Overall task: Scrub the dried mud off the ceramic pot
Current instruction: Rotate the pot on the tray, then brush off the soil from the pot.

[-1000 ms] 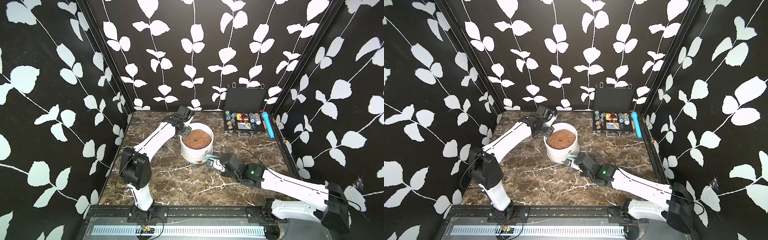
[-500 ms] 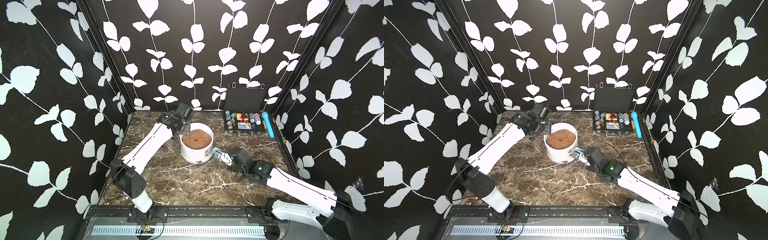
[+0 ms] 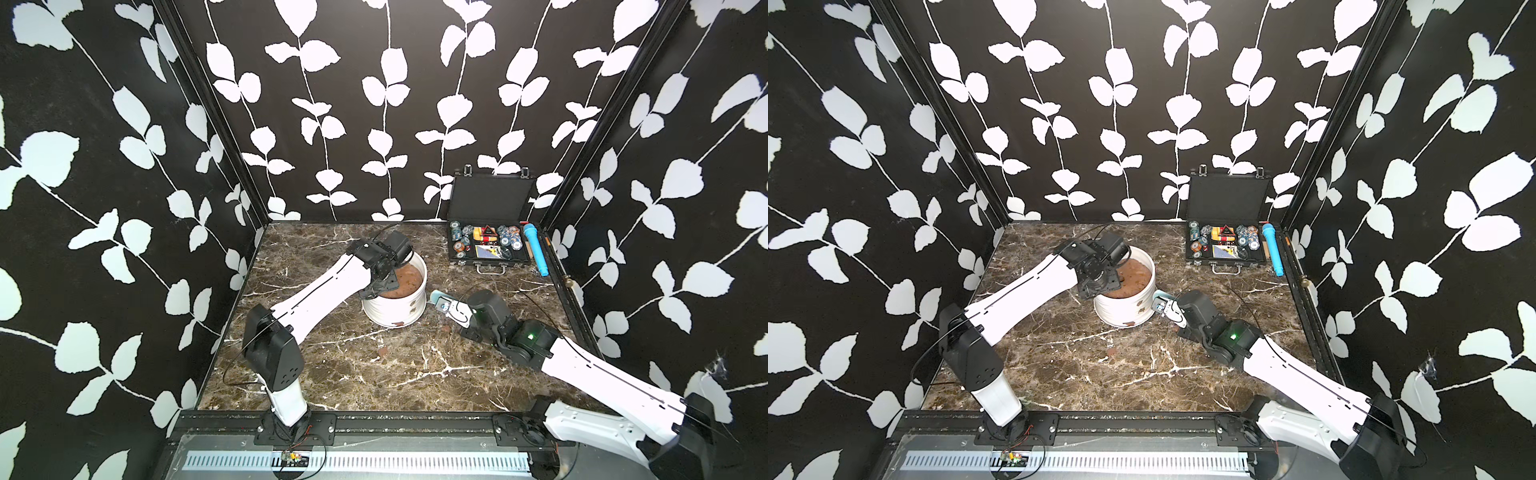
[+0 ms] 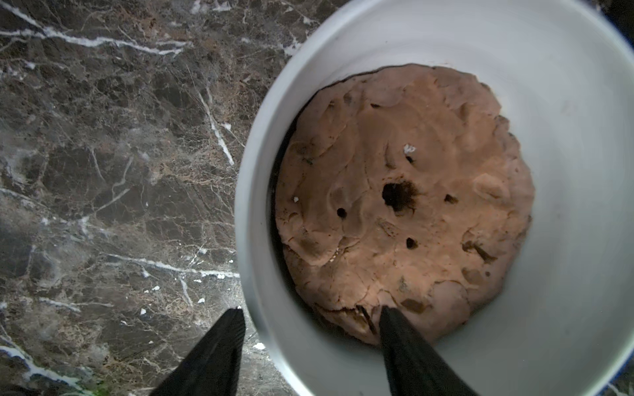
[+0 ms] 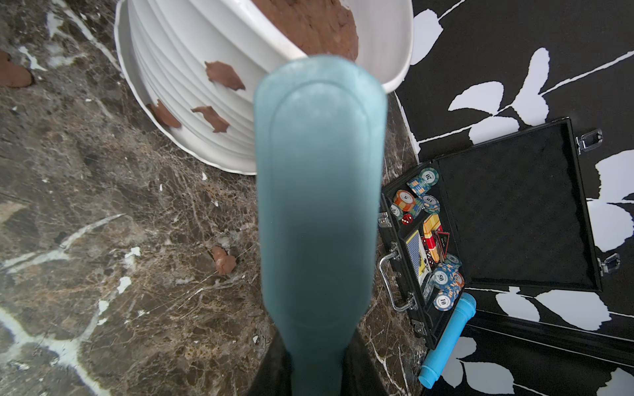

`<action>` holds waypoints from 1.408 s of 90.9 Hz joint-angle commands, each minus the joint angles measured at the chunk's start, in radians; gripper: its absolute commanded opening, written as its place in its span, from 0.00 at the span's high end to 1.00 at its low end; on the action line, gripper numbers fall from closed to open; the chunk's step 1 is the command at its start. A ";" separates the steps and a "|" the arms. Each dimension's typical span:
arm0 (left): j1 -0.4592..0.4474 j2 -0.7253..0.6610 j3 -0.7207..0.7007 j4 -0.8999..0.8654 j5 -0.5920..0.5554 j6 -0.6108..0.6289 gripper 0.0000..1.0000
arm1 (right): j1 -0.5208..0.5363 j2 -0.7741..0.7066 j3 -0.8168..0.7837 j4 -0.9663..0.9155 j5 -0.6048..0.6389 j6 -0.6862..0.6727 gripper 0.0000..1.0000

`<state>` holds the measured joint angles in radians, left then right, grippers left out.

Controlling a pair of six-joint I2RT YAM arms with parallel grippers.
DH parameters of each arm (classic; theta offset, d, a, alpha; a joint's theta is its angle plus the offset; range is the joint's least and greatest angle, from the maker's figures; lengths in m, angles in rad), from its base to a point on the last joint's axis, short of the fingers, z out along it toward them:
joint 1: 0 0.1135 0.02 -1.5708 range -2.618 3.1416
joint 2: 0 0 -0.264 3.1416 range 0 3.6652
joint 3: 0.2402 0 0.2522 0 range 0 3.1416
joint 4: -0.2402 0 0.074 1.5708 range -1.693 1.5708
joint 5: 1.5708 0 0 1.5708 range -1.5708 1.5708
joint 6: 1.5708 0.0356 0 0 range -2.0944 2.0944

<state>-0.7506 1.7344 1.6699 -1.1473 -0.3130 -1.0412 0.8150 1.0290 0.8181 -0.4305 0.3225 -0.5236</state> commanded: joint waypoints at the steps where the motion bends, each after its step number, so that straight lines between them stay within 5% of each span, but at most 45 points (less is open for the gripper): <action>1: -0.008 0.022 -0.004 -0.030 -0.004 -0.054 0.39 | -0.011 -0.014 0.003 0.016 -0.017 0.010 1.00; 27: -0.015 0.007 -0.120 0.026 0.035 -0.054 0.66 | -0.019 0.005 0.007 0.013 -0.042 0.012 1.00; 51: -0.006 0.036 -0.048 -0.009 -0.030 0.031 0.93 | -0.002 0.040 -0.005 0.016 -0.067 -0.030 1.00; 72: 0.004 0.104 0.082 -0.077 -0.085 0.125 0.94 | 0.234 0.069 -0.046 0.062 -0.025 -0.069 1.00; 88: 0.031 0.122 0.115 -0.056 -0.100 0.222 0.98 | 0.387 0.192 -0.070 0.190 0.243 -0.158 1.00; 103: 0.041 0.129 0.115 -0.027 -0.076 0.261 0.99 | 0.398 0.384 -0.024 0.392 0.504 -0.311 1.00; 128: 0.043 0.094 0.033 0.027 -0.058 0.278 1.00 | 0.399 0.412 0.021 0.468 0.495 -0.357 1.00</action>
<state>-0.7040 1.8629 1.7412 -1.1744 -0.3359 -0.8032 1.2091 1.4765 0.7959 -0.0483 0.7704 -0.8486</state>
